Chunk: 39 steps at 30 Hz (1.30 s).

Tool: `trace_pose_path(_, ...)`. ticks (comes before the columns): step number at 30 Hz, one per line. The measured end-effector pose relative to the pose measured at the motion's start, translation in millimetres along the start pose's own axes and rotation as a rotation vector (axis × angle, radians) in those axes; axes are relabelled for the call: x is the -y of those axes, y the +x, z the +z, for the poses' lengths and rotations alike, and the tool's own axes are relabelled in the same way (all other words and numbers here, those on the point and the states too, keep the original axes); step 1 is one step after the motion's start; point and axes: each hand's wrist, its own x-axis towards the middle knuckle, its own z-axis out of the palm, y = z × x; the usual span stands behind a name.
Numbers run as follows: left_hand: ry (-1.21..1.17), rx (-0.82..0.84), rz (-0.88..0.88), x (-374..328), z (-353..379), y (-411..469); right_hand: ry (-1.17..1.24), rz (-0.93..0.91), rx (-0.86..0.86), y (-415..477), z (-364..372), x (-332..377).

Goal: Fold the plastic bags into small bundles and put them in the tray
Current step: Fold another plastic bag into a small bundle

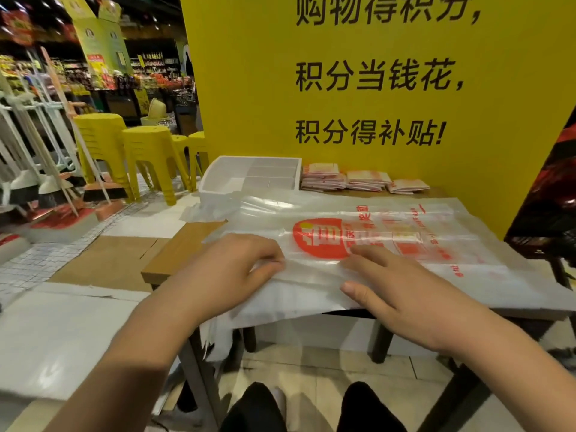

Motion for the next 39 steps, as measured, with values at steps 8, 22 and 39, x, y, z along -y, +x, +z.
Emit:
trace_pose_path(8,-0.245,-0.158,-0.08,1.6,6.2,7.7,0.05,-0.134,-0.149,31.2,-11.9,20.8)
trace_pose_path(22,-0.134,-0.338,-0.152,-14.3,12.3,-6.5,0.365,0.015,-0.358,41.9,-11.8,20.0)
trace_pose_path(39,-0.154,-0.449,-0.116,-27.8,25.1,-10.8,-0.151,-0.032,-0.248,60.7,-23.5,30.0)
